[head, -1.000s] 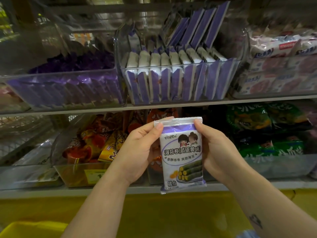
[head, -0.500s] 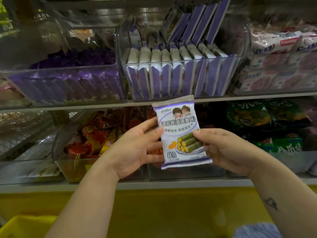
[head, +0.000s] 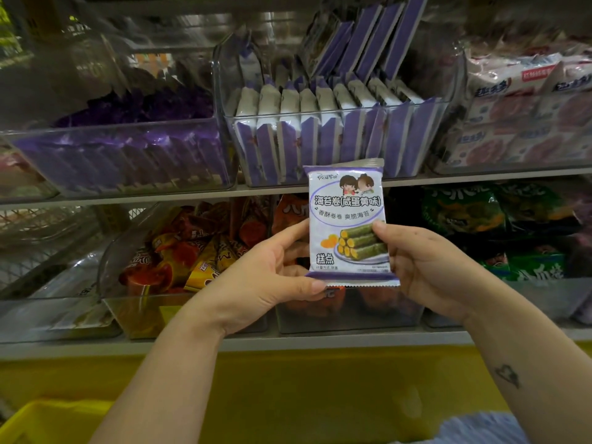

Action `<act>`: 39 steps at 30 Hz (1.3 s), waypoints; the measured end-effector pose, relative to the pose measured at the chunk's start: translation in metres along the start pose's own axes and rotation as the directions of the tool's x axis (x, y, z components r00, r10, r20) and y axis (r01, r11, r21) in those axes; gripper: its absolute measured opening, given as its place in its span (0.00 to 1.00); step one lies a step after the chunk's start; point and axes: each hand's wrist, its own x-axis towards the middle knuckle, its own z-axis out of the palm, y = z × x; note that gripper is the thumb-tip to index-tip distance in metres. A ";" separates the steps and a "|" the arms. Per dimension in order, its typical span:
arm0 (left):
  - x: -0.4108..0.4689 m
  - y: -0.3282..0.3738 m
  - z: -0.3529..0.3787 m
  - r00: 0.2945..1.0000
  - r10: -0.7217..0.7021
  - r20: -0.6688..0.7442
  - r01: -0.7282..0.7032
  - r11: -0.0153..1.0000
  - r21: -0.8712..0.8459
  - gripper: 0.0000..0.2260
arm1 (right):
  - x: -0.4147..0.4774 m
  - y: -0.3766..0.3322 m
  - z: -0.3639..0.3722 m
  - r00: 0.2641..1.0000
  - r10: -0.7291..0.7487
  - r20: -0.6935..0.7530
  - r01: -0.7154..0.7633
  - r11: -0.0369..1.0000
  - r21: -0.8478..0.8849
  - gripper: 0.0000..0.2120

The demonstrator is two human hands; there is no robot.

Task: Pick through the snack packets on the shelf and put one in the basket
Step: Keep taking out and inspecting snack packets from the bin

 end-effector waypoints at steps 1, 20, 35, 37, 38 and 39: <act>0.001 0.002 0.003 0.998 0.030 -0.047 -0.027 0.997 0.067 0.35 | 0.000 0.000 0.000 1.000 -0.013 -0.009 0.013 1.000 -0.018 0.17; 0.021 0.002 0.056 0.993 0.014 -0.115 -0.015 1.000 -0.008 0.49 | -0.003 0.005 0.024 0.977 -0.207 0.051 0.213 0.932 -0.292 0.26; 0.014 0.007 0.032 0.908 0.273 -0.318 -0.292 0.956 -0.013 0.19 | 0.001 0.006 0.001 0.934 -0.330 -0.136 0.225 0.839 -0.495 0.26; 0.013 0.006 0.029 0.868 0.309 -0.390 -0.330 0.944 0.014 0.23 | 0.001 0.009 0.004 0.917 -0.390 -0.084 0.265 0.753 -0.602 0.21; 0.012 0.006 0.028 0.851 0.315 -0.419 -0.332 0.943 0.034 0.25 | 0.001 0.011 0.007 0.907 -0.418 -0.048 0.295 0.715 -0.634 0.22; 0.011 0.007 0.026 0.839 0.325 -0.436 -0.325 0.943 0.078 0.28 | 0.000 0.012 0.009 0.898 -0.439 -0.015 0.325 0.687 -0.650 0.23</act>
